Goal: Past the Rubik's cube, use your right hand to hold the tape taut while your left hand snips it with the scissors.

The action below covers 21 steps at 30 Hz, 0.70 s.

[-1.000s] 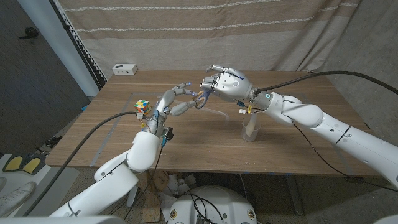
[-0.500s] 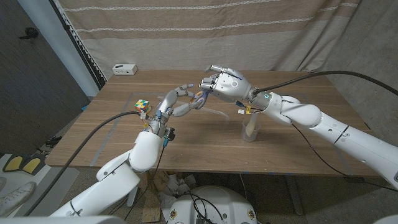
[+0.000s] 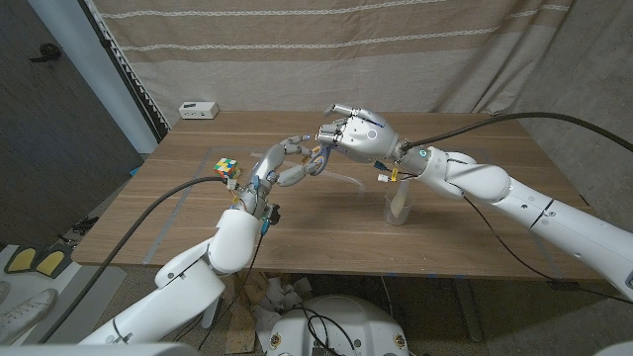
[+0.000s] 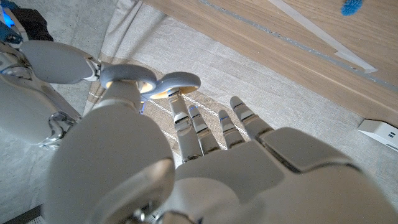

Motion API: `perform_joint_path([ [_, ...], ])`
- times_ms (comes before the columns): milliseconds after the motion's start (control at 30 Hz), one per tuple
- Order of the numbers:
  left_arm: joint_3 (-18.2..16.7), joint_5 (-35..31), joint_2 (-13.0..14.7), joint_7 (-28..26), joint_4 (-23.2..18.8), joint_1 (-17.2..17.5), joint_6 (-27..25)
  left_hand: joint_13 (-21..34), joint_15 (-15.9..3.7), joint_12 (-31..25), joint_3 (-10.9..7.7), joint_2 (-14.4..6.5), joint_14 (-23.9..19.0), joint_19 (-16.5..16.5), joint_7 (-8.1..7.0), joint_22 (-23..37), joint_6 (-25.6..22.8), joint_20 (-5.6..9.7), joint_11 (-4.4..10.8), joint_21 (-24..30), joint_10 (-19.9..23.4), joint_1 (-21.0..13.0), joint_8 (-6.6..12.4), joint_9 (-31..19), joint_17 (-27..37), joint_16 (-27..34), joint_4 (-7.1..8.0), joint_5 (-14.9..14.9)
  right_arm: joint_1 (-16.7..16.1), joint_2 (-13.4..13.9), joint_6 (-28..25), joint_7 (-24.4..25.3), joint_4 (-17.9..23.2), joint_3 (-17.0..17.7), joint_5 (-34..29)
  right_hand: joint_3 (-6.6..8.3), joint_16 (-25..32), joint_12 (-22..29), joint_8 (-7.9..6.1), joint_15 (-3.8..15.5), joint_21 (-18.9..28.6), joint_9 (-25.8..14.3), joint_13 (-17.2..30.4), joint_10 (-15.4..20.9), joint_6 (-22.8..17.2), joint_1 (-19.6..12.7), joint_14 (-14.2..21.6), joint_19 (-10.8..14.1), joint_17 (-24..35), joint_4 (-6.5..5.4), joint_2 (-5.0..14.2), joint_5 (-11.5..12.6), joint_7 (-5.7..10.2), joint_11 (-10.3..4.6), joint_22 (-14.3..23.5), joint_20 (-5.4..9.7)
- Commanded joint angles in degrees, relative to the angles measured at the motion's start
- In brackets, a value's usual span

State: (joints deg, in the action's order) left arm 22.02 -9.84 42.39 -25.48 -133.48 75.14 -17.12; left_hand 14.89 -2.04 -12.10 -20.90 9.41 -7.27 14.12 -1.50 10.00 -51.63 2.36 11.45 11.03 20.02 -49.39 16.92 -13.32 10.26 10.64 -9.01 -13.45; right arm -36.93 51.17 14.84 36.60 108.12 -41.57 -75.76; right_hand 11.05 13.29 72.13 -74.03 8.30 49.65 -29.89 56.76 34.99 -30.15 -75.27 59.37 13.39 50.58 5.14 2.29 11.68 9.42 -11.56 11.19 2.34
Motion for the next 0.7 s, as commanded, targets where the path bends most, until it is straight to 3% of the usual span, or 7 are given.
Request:
perform_joint_path([
  [33, 2.38, -3.54, 0.39, 0.07, -1.17, -1.47, -4.37, -0.05, -5.43, -0.39, 0.38, 0.61, -0.19, 0.60, -0.13, 0.12, 0.38, 2.71, 0.11, 0.22, 0.21, 0.42, -0.20, -0.09, 0.17, 0.35, 0.15, 0.29, 0.40, -0.32, 0.44, 0.10, -0.58, -0.35, 0.18, 0.42, -0.04, 0.48, -0.36, 5.52, 0.46, -0.05, 0.18, 0.06, 0.24, -6.72, 2.18, -0.25, 0.14, 0.07, 7.47, 0.27, 0.14, 0.01, -0.04, 6.62],
  [367, 6.14, -9.76, 0.91, 0.76, -2.89, -3.56, -11.53, -0.21, -5.25, -0.24, 1.26, 0.84, -0.16, 0.61, -0.21, 0.13, 2.14, 2.59, -0.10, 0.21, -0.26, 1.22, -1.25, 0.21, 0.19, 0.33, 0.35, 0.30, 0.95, -0.58, 0.64, 0.63, -1.33, -0.64, 0.18, 0.44, -0.33, 0.48, -0.57, 5.52, 1.12, 0.08, 0.01, -0.10, 0.30, -6.70, 2.22, -0.50, 0.24, 0.13, 7.43, 0.27, 0.00, 0.01, -0.09, 6.71],
  [700, 4.55, -6.37, 0.55, 0.75, -1.95, -2.76, -8.29, -0.37, -5.20, -0.15, 2.19, 0.96, -0.18, 0.53, -0.10, 0.14, 4.42, 2.42, -0.40, 0.18, -0.69, 1.96, -2.37, 0.29, 0.20, 0.34, 0.46, 0.19, 1.07, -0.49, 0.93, 0.66, -1.78, -0.70, 0.85, 0.45, -0.49, 0.52, -0.77, 5.53, 1.69, 0.12, -0.15, -0.09, 0.44, -6.67, 2.30, -0.68, 0.38, 0.17, 7.39, 0.25, 0.15, 0.01, -0.13, 6.73],
])
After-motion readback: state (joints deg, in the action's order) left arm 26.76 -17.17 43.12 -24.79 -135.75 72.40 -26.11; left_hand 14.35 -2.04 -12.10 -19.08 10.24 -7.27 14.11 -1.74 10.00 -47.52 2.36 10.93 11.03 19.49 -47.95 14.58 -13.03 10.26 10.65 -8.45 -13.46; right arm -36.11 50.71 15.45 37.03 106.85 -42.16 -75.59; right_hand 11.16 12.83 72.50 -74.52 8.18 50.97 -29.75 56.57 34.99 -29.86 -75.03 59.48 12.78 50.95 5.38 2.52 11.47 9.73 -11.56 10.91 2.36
